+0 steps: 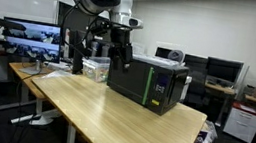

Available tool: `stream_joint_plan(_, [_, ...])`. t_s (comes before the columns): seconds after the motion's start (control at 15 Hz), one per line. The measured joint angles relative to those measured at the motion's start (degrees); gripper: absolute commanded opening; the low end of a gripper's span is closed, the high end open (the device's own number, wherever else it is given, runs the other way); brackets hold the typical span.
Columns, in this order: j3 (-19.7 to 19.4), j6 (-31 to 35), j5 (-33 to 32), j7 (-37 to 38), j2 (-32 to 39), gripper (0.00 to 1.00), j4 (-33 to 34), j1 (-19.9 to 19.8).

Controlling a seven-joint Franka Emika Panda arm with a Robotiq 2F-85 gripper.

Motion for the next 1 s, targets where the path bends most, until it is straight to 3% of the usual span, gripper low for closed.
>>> stream_joint_plan(0.47, [0.2, 0.1, 0.9, -1.7, 0.1, 1.00, 0.0, 0.1])
stream_joint_plan(1.0, [-2.1, 3.5, 6.1, -18.2, 2.4, 1.00, 0.2, -2.7])
